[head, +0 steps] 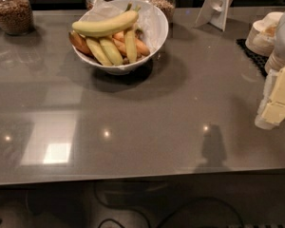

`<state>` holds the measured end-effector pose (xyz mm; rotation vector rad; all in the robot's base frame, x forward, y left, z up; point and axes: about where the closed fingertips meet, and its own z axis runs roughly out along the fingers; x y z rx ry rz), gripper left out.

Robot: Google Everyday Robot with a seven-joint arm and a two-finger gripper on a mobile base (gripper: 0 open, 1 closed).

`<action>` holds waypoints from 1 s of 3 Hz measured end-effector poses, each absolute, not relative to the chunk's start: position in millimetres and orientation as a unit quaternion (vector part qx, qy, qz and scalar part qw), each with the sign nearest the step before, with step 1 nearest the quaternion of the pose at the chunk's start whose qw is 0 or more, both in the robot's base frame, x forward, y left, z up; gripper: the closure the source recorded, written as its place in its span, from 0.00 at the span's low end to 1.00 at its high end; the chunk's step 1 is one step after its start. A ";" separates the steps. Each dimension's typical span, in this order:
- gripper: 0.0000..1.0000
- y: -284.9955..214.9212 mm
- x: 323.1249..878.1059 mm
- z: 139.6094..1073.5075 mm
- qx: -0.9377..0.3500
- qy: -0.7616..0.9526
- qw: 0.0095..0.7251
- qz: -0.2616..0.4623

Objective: Pick banana from white bowl

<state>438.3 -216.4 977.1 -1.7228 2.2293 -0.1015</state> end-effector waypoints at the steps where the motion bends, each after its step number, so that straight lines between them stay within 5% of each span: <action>1: 0.00 -216.4 438.3 977.1 -0.603 0.780 0.161 -0.036; 3: 0.00 -155.9 495.7 1005.1 -0.641 0.708 0.295 -0.030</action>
Offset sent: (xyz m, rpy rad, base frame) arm 0.0492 0.0546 0.0255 0.1904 -0.2693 0.1574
